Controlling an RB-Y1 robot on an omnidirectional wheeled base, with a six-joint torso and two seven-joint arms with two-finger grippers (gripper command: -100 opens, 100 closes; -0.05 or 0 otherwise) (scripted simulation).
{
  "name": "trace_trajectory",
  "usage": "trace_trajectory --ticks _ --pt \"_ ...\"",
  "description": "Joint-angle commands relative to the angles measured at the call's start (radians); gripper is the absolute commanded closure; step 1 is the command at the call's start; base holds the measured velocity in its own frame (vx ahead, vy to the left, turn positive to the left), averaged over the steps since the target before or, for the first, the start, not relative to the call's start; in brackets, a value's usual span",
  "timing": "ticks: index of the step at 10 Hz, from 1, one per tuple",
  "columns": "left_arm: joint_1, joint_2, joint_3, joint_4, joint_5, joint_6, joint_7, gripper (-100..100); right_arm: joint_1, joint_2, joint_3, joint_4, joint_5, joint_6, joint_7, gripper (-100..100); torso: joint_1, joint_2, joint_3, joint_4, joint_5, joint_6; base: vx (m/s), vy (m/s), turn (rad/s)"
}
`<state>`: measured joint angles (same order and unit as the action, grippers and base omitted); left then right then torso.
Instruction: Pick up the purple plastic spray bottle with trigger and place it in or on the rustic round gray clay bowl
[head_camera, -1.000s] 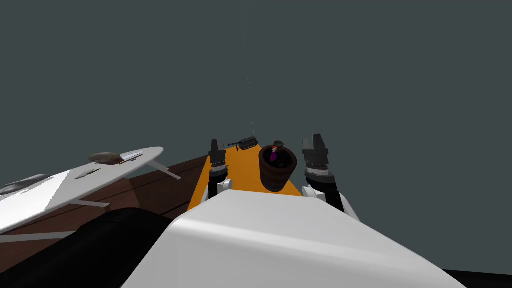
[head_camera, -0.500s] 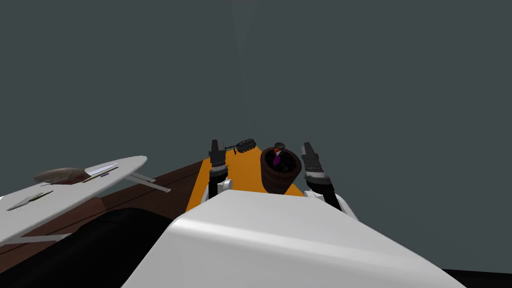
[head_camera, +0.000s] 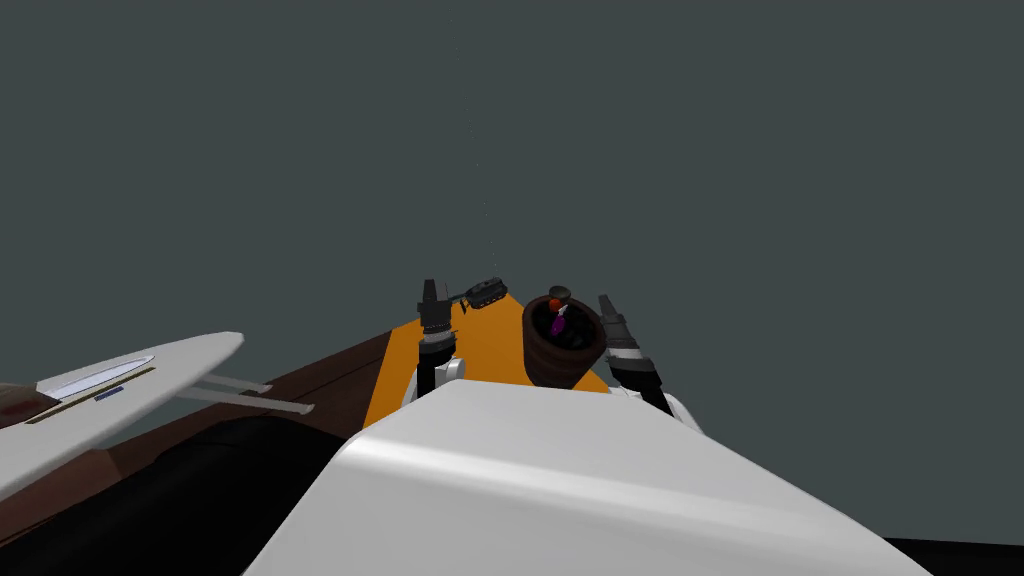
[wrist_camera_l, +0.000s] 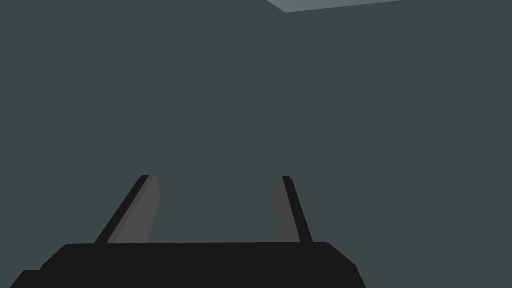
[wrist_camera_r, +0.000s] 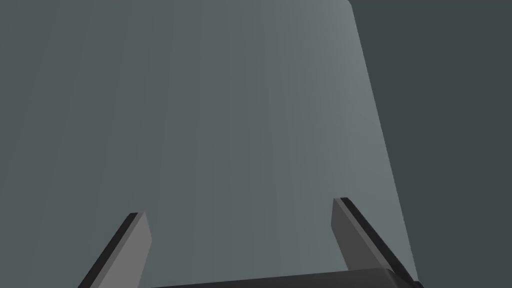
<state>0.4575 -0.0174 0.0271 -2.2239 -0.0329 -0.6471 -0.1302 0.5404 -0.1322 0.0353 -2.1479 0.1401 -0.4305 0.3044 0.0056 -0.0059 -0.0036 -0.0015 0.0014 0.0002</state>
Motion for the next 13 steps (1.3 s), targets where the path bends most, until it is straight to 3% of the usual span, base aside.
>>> trace_trajectory --ticks 1,3,6,7,13 --pt "0.0 0.0 0.0 0.0 0.0 0.0 0.0 0 0.021 -0.001 -0.007 0.034 0.004 0.019 0.05 -100 0.0 0.0 0.0 0.0 0.0 0.0 0.077 0.163 -0.292" --pt "0.0 0.0 0.0 0.0 0.0 0.0 0.0 0 0.021 -0.001 -0.007 0.034 0.004 0.019 0.057 -100 0.003 0.001 0.001 0.0 0.001 -0.001 0.023 0.125 -0.041" --pt "0.0 0.0 0.0 0.0 0.0 0.0 0.0 0 0.021 -0.001 -0.007 0.034 0.004 0.019 0.057 -100 -0.008 0.004 0.002 0.001 -0.002 -0.001 -0.002 0.002 0.013" --pt "0.0 0.0 0.0 0.0 0.0 0.0 0.0 0 0.031 -0.001 -0.012 0.061 0.008 0.03 0.093 -100 -0.008 0.004 0.003 0.001 -0.002 -0.001 0.053 0.073 -0.204" --pt "0.0 0.0 0.0 0.0 0.0 0.0 0.0 0 0.031 -0.001 -0.012 0.061 0.008 0.03 0.093 -100 -0.008 0.004 0.002 0.001 -0.002 -0.001 0.008 0.025 -0.025"
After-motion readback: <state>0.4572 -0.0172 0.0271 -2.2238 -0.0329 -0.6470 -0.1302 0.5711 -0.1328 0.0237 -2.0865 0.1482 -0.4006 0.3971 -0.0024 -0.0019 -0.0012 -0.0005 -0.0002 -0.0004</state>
